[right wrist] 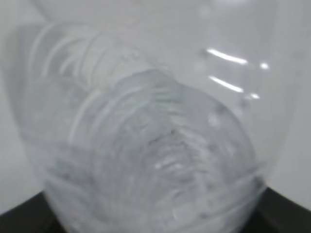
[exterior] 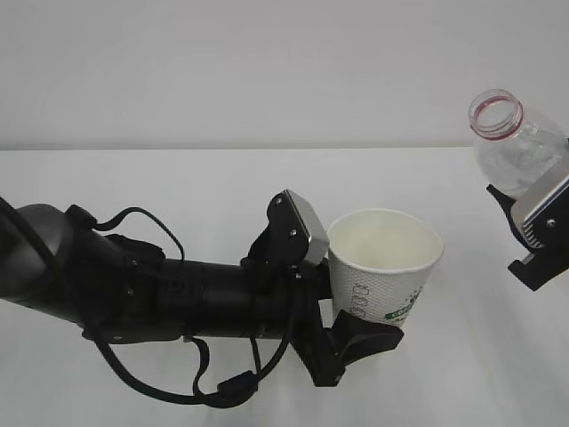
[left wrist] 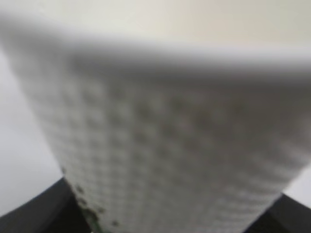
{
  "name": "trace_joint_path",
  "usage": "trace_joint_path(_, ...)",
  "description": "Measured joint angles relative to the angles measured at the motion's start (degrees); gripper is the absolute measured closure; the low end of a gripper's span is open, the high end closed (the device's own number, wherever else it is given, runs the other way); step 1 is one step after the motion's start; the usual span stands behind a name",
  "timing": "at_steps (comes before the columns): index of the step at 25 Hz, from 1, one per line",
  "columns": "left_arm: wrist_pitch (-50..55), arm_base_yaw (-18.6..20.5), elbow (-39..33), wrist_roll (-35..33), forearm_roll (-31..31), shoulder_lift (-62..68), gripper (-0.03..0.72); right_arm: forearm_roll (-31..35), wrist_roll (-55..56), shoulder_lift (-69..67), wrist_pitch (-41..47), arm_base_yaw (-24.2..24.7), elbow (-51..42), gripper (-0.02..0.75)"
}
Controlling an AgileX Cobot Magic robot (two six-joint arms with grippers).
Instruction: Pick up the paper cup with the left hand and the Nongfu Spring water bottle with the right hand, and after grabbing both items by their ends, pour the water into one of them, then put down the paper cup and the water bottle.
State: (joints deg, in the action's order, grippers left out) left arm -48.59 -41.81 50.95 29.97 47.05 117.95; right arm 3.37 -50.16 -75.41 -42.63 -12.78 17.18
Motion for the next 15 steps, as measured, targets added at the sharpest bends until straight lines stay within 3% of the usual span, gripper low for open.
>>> trace_joint_path(15,0.2,-0.12,2.01,0.0,1.04,0.0,0.166,-0.15,-7.05,0.0,0.0,0.0,0.0,0.243)
